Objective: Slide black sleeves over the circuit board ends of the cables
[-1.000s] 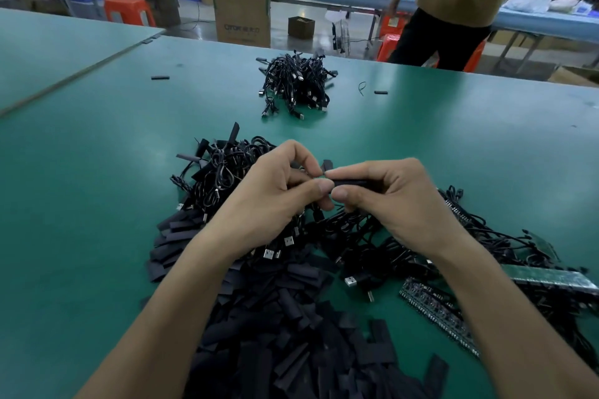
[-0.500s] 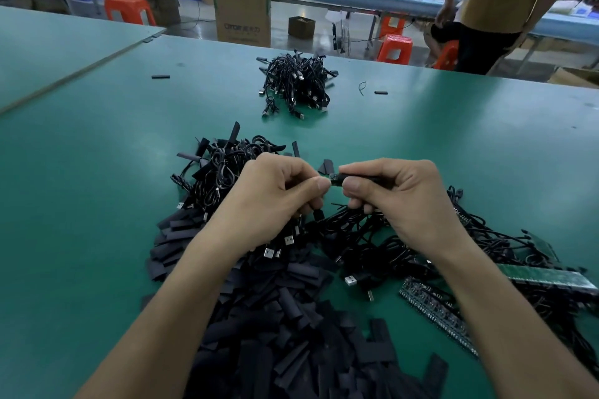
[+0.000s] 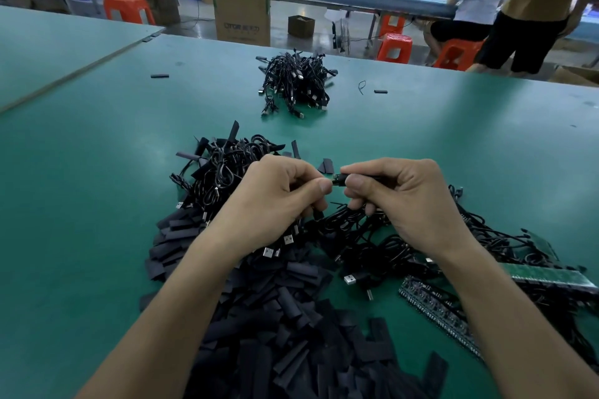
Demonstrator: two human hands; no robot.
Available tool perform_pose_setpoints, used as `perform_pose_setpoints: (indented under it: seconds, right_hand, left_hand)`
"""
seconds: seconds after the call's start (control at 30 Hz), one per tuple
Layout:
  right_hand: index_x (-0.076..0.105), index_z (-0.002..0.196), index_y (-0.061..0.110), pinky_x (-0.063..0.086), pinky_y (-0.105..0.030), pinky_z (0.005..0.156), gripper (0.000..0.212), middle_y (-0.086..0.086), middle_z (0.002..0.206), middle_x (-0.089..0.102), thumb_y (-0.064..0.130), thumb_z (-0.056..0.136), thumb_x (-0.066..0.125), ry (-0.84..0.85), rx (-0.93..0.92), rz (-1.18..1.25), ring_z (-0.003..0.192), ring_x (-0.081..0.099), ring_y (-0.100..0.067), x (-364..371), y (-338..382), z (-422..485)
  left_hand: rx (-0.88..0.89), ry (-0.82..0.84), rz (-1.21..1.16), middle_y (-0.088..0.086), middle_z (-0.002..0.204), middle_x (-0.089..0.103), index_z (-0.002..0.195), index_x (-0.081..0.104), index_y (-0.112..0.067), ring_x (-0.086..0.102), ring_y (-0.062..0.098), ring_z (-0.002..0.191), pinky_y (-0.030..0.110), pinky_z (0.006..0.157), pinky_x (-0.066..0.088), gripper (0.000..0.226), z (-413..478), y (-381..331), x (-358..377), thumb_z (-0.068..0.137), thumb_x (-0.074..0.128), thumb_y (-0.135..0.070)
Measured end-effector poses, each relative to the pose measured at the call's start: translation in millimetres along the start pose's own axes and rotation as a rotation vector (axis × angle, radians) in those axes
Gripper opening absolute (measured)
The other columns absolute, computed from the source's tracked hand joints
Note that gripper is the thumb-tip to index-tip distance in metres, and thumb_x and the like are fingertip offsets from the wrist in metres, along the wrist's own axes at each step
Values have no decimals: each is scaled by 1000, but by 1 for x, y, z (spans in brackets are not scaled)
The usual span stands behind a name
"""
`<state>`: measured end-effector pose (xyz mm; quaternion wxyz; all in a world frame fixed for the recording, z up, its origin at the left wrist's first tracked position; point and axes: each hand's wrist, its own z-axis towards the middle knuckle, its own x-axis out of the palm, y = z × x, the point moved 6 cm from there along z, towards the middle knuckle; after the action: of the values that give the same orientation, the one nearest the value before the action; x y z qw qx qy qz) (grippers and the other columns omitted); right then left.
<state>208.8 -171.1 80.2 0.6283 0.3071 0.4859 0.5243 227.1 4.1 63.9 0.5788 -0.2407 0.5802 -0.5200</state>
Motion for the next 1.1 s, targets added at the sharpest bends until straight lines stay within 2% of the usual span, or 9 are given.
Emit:
perform_pose_setpoints:
  seconds: [0.17, 0.3, 0.43, 0.5, 0.57, 0.67, 0.73, 0.93, 1.1]
  right_hand:
    - [77, 95, 18, 53, -20, 56, 13, -6, 76, 76, 17, 82, 73, -21, 26, 99, 64, 72, -18, 4, -2, -1]
    - [77, 98, 21, 54, -19, 60, 20, 0, 78, 77, 22, 78, 75, 8, 15, 57, 68, 73, -17, 4, 0, -2]
    - [78, 95, 23, 54, -20, 61, 14, 0, 78, 77, 17, 82, 75, 28, -3, -1, 69, 73, -19, 2, 2, 0]
    - [78, 94, 23, 54, -19, 60, 13, -1, 78, 76, 21, 81, 74, 24, -10, -7, 69, 73, -18, 0, 1, 0]
    - [78, 96, 25, 55, -20, 64, 19, 2, 81, 77, 27, 78, 76, 15, -28, -25, 72, 74, -16, 0, 3, -1]
    - [76, 100, 31, 59, -27, 79, 29, 10, 90, 77, 25, 73, 86, -15, -78, -119, 85, 74, -11, -2, 6, -1]
    - [76, 96, 31, 59, -29, 82, 28, 11, 90, 77, 19, 73, 87, -24, -96, -134, 87, 74, -10, -1, 7, 0]
    - [77, 86, 21, 56, -19, 66, 18, 2, 79, 77, 21, 69, 82, -69, -60, 53, 70, 73, -13, 3, 9, -3]
    - [76, 83, 12, 56, -21, 58, 16, -8, 71, 75, 15, 68, 80, -62, -10, 192, 59, 70, -18, 5, 6, -3]
  left_hand:
    - [22, -3, 39, -7, 72, 74, 83, 74, -21, 67, 19, 64, 32, 60, 56, 17, -1, -2, -1, 96, 66, -26]
    - [15, 5, 70, -8, 70, 73, 82, 75, -20, 66, 11, 60, 26, 57, 56, 18, -1, -1, -1, 97, 65, -26]
    - [-7, 19, 49, 0, 68, 73, 80, 75, -19, 67, 25, 62, 40, 60, 56, 20, 0, 0, 2, 95, 66, -27]
    - [-3, 18, 34, -4, 67, 73, 81, 75, -19, 65, 15, 57, 36, 59, 56, 19, -1, -2, 3, 95, 66, -26]
    - [7, 6, 28, -7, 65, 72, 81, 75, -19, 61, 9, 55, 33, 56, 54, 19, -1, -4, 3, 95, 66, -27]
    - [19, -10, 10, -3, 62, 70, 78, 75, -17, 57, 15, 53, 35, 51, 48, 21, 0, -5, 1, 94, 67, -28]
    - [20, -10, -11, -3, 59, 67, 75, 74, -18, 53, 15, 51, 31, 50, 44, 22, 0, -6, 1, 94, 67, -27]
    - [8, 8, -65, -7, 55, 62, 77, 73, -14, 50, 16, 53, 33, 55, 42, 22, -1, -5, 0, 94, 68, -26]
    - [29, 13, -57, -8, 56, 64, 78, 74, -17, 51, 17, 53, 34, 55, 43, 20, -1, -6, -2, 94, 68, -27]
